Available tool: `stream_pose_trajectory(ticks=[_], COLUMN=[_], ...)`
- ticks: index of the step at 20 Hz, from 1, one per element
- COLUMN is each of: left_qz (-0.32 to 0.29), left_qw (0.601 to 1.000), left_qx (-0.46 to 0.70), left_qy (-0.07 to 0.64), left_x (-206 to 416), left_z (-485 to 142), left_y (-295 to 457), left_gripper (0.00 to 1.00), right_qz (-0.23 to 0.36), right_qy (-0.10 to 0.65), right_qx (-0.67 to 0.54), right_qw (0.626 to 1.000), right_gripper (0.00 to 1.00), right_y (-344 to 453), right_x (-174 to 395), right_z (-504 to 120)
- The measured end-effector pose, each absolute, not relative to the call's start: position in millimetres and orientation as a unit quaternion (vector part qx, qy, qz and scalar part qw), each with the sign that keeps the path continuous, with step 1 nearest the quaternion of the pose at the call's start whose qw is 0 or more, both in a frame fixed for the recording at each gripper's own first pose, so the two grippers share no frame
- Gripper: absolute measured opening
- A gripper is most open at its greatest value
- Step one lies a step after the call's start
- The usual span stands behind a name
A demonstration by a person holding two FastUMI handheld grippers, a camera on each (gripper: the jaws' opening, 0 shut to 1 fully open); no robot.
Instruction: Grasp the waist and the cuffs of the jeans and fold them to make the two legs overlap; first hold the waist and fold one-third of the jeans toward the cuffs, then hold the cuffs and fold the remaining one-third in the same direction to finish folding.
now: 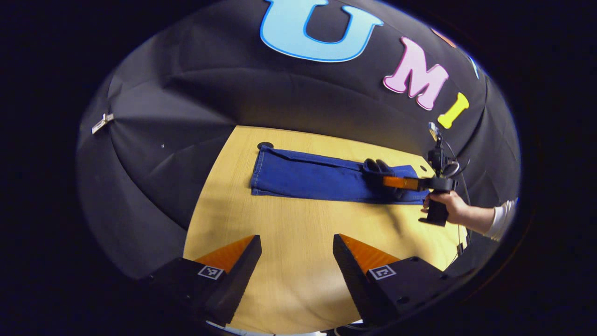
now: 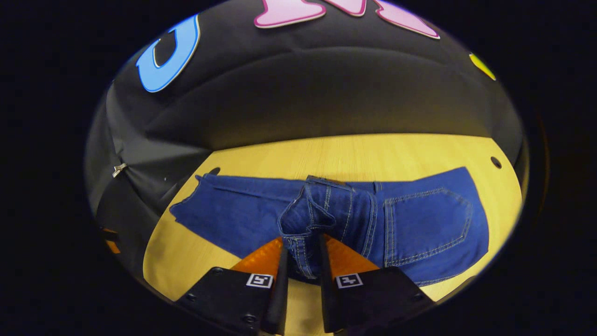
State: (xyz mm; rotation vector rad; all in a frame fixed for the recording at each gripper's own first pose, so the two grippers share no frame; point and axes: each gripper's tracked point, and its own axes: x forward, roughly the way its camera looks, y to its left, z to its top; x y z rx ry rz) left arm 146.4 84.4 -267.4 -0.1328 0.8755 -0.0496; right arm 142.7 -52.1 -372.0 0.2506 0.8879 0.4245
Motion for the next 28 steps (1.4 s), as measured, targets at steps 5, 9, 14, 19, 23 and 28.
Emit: stream_pose_trajectory(ticks=[5,9,14,19,23,28], left_qz=[0.009,0.047,0.106,0.137,0.125,0.112], left_qw=[0.887,0.859,0.808,0.754,0.742,0.747], left_qx=[-0.140,-0.147,-0.114,-0.074,-0.060,-0.035], left_qy=[0.439,0.489,0.568,0.638,0.656,0.654], left_x=[201.3,246.5,305.1,314.5,316.8,319.6], left_z=[-286.3,-308.1,-355.9,-398.8,-411.5,-411.5], left_y=[87.4,107.0,149.4,164.2,163.9,160.3], left_gripper=[0.97,0.97,0.96,0.96,0.98,0.99], right_qz=[0.270,0.289,0.281,0.256,0.242,0.240], right_qy=[0.400,0.363,0.355,0.375,0.390,0.385], right_qx=[0.124,0.055,0.050,0.039,0.038,0.058], right_qw=[0.867,0.884,0.890,0.890,0.888,0.889], right_gripper=[0.98,0.98,0.98,0.98,0.98,0.98], right_y=[-35.2,-83.2,-142.5,-193.0,-215.6,-212.8], right_x=[129.6,113.1,88.1,74.3,76.8,83.2], right_z=[-319.9,-276.7,-264.9,-287.8,-296.8,-290.3])
